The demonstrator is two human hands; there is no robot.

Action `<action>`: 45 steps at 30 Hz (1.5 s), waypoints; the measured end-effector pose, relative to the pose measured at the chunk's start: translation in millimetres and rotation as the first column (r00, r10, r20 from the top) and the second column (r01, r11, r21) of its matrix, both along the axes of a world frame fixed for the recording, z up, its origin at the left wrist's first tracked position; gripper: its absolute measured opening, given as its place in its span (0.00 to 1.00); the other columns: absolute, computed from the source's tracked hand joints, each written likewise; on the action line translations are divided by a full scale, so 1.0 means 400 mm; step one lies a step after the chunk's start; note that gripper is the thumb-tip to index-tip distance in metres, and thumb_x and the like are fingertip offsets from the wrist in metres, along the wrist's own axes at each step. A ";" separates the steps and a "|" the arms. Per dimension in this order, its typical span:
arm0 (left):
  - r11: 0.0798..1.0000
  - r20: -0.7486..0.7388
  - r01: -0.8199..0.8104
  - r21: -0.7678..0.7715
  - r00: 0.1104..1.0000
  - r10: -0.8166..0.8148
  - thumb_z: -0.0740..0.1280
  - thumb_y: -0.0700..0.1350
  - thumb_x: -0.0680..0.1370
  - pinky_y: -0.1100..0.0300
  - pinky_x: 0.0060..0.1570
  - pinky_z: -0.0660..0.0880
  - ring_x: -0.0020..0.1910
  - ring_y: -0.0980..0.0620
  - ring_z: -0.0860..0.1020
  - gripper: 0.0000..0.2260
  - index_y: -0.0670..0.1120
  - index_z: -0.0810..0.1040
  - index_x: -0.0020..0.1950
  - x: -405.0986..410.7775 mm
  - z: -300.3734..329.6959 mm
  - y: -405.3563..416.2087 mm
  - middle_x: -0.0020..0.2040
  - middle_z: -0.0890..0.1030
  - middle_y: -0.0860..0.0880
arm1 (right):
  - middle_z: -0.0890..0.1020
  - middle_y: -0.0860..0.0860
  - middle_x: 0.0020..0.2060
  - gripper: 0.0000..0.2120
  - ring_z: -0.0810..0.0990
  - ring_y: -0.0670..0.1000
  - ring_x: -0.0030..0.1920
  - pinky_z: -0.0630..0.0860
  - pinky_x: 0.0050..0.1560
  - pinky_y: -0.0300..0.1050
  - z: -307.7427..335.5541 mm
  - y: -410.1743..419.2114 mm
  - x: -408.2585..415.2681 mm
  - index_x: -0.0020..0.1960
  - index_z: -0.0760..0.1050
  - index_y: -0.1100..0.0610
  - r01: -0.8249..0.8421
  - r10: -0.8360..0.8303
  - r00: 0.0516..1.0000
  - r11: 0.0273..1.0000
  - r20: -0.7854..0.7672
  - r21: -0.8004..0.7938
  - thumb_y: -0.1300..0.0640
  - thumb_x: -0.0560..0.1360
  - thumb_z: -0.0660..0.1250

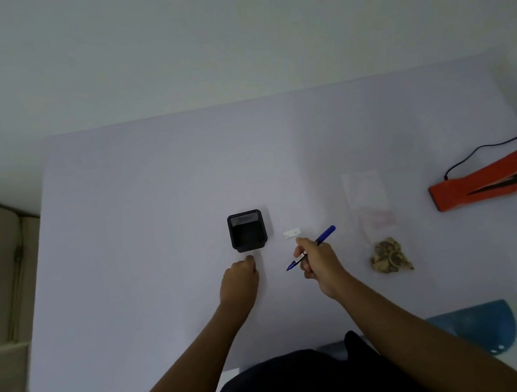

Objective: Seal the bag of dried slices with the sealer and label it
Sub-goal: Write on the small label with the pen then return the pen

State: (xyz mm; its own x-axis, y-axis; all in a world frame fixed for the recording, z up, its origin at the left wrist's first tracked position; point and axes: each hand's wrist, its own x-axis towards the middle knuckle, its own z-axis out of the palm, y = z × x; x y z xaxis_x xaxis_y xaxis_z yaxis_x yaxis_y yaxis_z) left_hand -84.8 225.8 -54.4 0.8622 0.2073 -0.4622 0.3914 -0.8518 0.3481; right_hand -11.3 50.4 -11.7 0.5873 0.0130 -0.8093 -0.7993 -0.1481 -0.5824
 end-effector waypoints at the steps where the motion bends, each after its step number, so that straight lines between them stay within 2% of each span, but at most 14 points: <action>1: 1.000 -0.013 0.011 0.014 1.000 -0.011 0.61 0.40 0.81 0.51 0.41 0.80 0.37 0.45 0.80 0.06 0.41 0.75 0.46 -0.004 -0.015 0.003 0.41 0.82 0.43 | 0.71 0.52 0.24 0.18 0.67 0.47 0.24 0.65 0.26 0.39 -0.003 -0.006 -0.008 0.36 0.77 0.60 -0.003 0.002 1.000 1.000 -0.004 -0.007 0.51 0.80 0.64; 7: 0.999 -0.015 0.008 0.037 1.000 -0.007 0.61 0.41 0.81 0.54 0.41 0.79 0.39 0.46 0.79 0.08 0.43 0.77 0.46 -0.014 -0.046 0.009 0.43 0.82 0.45 | 0.71 0.53 0.24 0.18 0.66 0.48 0.24 0.64 0.23 0.39 -0.017 -0.040 -0.016 0.35 0.78 0.60 0.012 -0.012 1.000 1.000 -0.002 -0.019 0.52 0.80 0.65; 9: 0.998 -0.019 0.011 0.061 1.000 -0.010 0.62 0.45 0.81 0.57 0.41 0.78 0.41 0.48 0.80 0.07 0.44 0.77 0.52 -0.018 -0.037 0.005 0.47 0.82 0.46 | 0.70 0.53 0.24 0.18 0.66 0.48 0.24 0.63 0.24 0.39 -0.017 -0.048 -0.012 0.35 0.77 0.60 0.016 -0.016 1.000 1.000 0.002 -0.013 0.52 0.80 0.65; 12: 0.995 -0.038 0.003 0.100 0.999 0.000 0.64 0.52 0.80 0.59 0.43 0.77 0.47 0.49 0.81 0.16 0.44 0.72 0.64 -0.019 -0.011 -0.015 0.55 0.79 0.46 | 0.70 0.54 0.24 0.18 0.65 0.48 0.23 0.62 0.24 0.39 -0.014 -0.055 -0.007 0.36 0.78 0.61 0.037 -0.037 0.999 0.999 0.008 -0.007 0.52 0.81 0.64; 14: 0.994 -0.023 0.044 0.102 0.999 -0.042 0.62 0.53 0.81 0.59 0.44 0.77 0.48 0.49 0.81 0.17 0.44 0.71 0.66 -0.007 0.006 -0.043 0.57 0.77 0.46 | 0.71 0.53 0.23 0.19 0.66 0.48 0.23 0.63 0.23 0.39 -0.012 -0.058 -0.003 0.37 0.79 0.61 0.055 -0.054 0.998 0.998 0.015 -0.012 0.51 0.81 0.64; 18: 0.968 0.057 0.249 0.035 0.966 -0.250 0.61 0.49 0.83 0.58 0.50 0.78 0.48 0.49 0.81 0.12 0.45 0.75 0.62 0.047 0.018 -0.137 0.57 0.78 0.46 | 0.76 0.54 0.26 0.17 0.70 0.47 0.23 0.66 0.24 0.38 -0.017 -0.069 0.007 0.43 0.82 0.61 0.066 -0.066 0.997 0.998 0.032 0.002 0.50 0.81 0.64; 20: 0.957 0.089 0.289 0.032 0.953 -0.290 0.63 0.45 0.82 0.57 0.50 0.79 0.47 0.49 0.81 0.12 0.44 0.74 0.65 0.077 0.009 -0.173 0.60 0.77 0.45 | 0.79 0.54 0.28 0.16 0.72 0.48 0.25 0.67 0.25 0.37 -0.019 -0.074 0.012 0.46 0.83 0.60 0.062 -0.062 0.997 0.998 0.056 0.001 0.50 0.81 0.64; 23: 0.974 0.127 0.225 0.041 0.965 -0.228 0.66 0.39 0.80 0.56 0.49 0.80 0.50 0.47 0.80 0.18 0.42 0.69 0.70 0.127 -0.013 -0.204 0.65 0.73 0.42 | 0.82 0.55 0.32 0.15 0.74 0.50 0.28 0.69 0.26 0.39 -0.021 -0.089 0.028 0.47 0.83 0.58 0.054 -0.052 0.992 0.998 0.115 -0.018 0.50 0.82 0.64; 27: 0.982 0.128 0.147 0.117 0.979 -0.162 0.68 0.36 0.77 0.55 0.54 0.80 0.58 0.44 0.77 0.26 0.38 0.63 0.74 0.178 -0.039 -0.216 0.67 0.72 0.39 | 0.81 0.55 0.34 0.15 0.76 0.49 0.29 0.70 0.27 0.41 -0.029 -0.121 0.049 0.47 0.82 0.57 0.056 -0.050 0.978 0.998 0.204 -0.026 0.50 0.82 0.62; 31: 0.970 0.096 0.163 0.177 0.979 -0.182 0.68 0.37 0.78 0.57 0.53 0.79 0.57 0.46 0.77 0.21 0.39 0.68 0.70 0.199 -0.045 -0.206 0.64 0.73 0.40 | 0.81 0.53 0.35 0.15 0.76 0.47 0.31 0.71 0.27 0.39 -0.051 -0.137 0.066 0.50 0.82 0.58 0.046 -0.030 0.965 0.997 0.260 -0.056 0.50 0.83 0.61; 35: 0.951 0.038 0.226 0.212 0.970 -0.239 0.68 0.37 0.78 0.58 0.47 0.79 0.50 0.48 0.78 0.11 0.42 0.77 0.59 0.202 -0.039 -0.205 0.56 0.77 0.44 | 0.82 0.54 0.37 0.13 0.77 0.49 0.33 0.72 0.31 0.40 -0.069 -0.134 0.084 0.49 0.81 0.55 -0.026 0.045 0.963 0.997 0.267 -0.074 0.50 0.83 0.61; 40: 0.942 -0.008 0.255 0.217 0.966 -0.260 0.68 0.38 0.78 0.56 0.45 0.78 0.46 0.49 0.78 0.06 0.44 0.79 0.54 0.194 -0.038 -0.210 0.50 0.79 0.46 | 0.82 0.51 0.37 0.12 0.77 0.48 0.34 0.74 0.36 0.41 -0.078 -0.113 0.090 0.50 0.81 0.56 -0.122 0.157 0.944 0.983 0.291 -0.136 0.50 0.82 0.62; 45: 0.964 0.063 0.204 0.172 0.974 -0.217 0.67 0.42 0.79 0.56 0.47 0.77 0.47 0.50 0.78 0.06 0.47 0.79 0.55 0.164 -0.057 -0.224 0.51 0.80 0.48 | 0.82 0.50 0.37 0.10 0.78 0.48 0.34 0.75 0.41 0.43 -0.095 -0.092 0.082 0.51 0.80 0.54 -0.161 0.192 0.939 0.979 0.285 -0.129 0.50 0.81 0.63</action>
State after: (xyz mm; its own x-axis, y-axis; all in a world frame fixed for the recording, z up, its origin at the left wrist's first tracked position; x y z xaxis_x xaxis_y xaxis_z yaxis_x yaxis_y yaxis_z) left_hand -19.3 136.4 -77.2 0.9274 0.0840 -0.3645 0.1736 -0.9598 0.2206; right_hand 21.4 13.4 -49.8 0.7951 0.0642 -0.6030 -0.5501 -0.3423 -0.7617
